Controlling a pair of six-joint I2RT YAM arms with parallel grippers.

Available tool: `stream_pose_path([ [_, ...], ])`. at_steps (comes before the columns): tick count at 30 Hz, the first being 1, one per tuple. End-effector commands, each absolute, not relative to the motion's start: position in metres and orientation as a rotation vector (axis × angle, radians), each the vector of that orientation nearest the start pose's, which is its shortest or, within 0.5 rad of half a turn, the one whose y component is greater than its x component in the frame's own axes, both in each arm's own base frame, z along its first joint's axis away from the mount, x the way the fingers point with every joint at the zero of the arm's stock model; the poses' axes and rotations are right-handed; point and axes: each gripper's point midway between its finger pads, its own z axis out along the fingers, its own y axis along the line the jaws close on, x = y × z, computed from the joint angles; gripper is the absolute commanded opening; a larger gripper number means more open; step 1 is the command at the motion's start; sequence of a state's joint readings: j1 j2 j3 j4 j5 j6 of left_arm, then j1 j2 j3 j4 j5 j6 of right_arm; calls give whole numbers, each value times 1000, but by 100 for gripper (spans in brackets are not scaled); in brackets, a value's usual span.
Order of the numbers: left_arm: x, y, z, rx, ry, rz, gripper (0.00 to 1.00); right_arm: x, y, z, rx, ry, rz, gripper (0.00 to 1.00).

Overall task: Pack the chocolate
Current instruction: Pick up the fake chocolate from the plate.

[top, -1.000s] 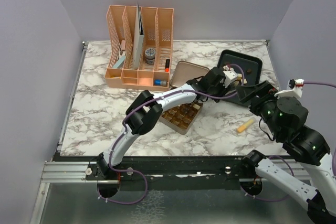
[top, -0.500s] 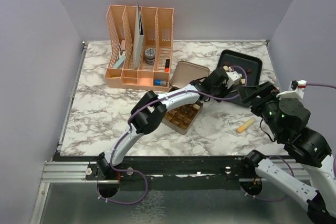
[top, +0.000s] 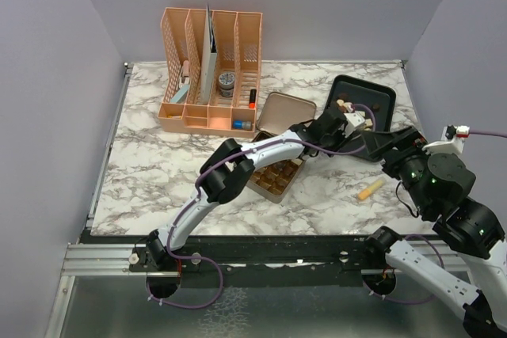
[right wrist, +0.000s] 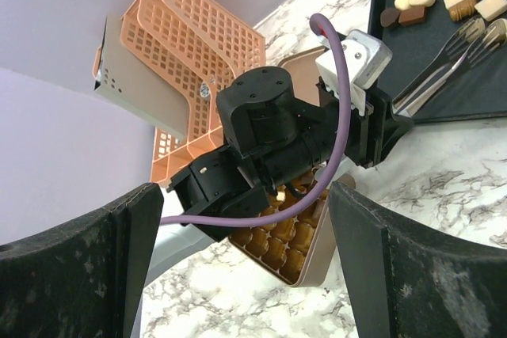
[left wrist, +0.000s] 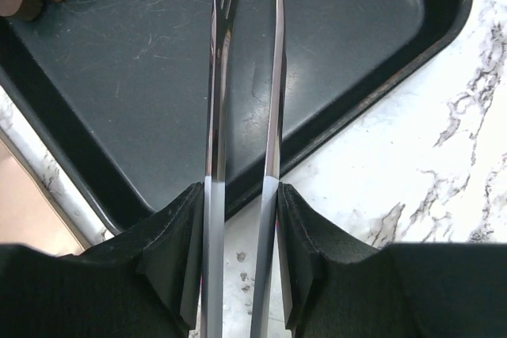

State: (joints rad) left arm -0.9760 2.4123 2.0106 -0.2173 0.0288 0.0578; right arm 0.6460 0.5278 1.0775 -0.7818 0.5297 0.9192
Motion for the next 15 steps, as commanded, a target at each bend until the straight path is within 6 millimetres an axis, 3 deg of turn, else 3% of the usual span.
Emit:
stream_pose_path([
  [1, 355, -543, 145, 1055, 1837, -584, 30, 194, 73, 338, 626, 1712, 664, 90],
  [6, 351, -529, 171, 970, 1853, -585, 27, 189, 78, 325, 609, 1742, 694, 90],
  [12, 343, -502, 176, 884, 1914, -556, 22, 180, 79, 311, 612, 1770, 726, 89],
  [15, 336, -491, 176, 866, 1929, -562, 25, 177, 76, 310, 622, 1758, 732, 89],
])
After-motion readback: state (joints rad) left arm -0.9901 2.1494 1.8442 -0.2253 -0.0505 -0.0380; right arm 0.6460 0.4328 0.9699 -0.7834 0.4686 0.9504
